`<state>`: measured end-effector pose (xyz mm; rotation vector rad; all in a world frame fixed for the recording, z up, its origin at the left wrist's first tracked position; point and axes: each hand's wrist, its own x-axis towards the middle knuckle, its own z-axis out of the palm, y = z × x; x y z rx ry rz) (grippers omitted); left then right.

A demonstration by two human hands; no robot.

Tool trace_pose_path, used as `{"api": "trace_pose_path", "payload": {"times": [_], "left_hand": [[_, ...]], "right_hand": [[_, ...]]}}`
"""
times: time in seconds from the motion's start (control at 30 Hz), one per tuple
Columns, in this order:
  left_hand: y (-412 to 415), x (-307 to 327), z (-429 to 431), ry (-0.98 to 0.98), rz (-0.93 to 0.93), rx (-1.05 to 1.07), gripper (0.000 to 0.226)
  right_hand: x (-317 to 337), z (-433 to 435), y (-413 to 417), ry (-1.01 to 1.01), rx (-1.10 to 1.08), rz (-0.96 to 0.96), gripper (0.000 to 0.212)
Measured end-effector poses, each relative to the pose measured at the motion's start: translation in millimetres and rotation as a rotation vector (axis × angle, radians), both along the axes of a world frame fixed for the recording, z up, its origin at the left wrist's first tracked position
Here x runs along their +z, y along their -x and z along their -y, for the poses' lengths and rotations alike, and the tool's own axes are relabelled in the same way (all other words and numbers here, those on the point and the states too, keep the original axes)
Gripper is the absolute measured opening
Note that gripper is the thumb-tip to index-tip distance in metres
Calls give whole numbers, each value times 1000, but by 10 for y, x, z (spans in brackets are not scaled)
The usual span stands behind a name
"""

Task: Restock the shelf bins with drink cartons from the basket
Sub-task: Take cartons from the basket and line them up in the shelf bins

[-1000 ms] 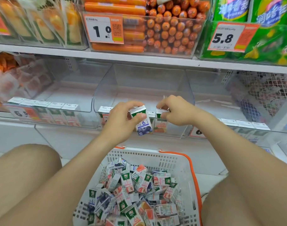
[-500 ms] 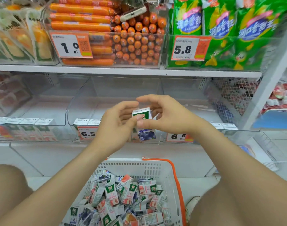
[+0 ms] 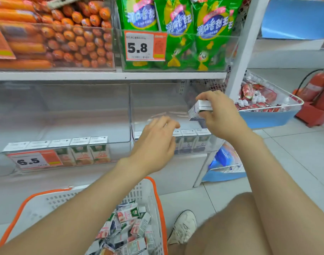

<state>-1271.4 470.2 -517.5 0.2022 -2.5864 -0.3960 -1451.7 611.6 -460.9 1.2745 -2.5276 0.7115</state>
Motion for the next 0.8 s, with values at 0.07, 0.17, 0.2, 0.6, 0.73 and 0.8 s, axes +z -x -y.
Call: {"api": "trace_pose_path", "payload": {"times": [0.07,0.17,0.2,0.6,0.73,0.8], "left_hand": [[154,-84,-95,61,67,1,40],[287,-201,-199,132,177,54,45],[300,-228,-218,145,200,72,50],[328,-331,-174,158,170,79,79],[323,-339,-142,121,171,31,69],[268,-352,-85,43,129,-17,55]], "right_hand": [[-66,-104,202,-75,-53,-56,44],[-174,-197,371,-158,-123,-89,44],[-210,-207,394,-189,-134,-95,43],[-415,-169,447,-658,-199,-41,44],[-335,-207,304,-590,-202,0,29],[-257,-204,152,-408,-167,-52,35]]}}
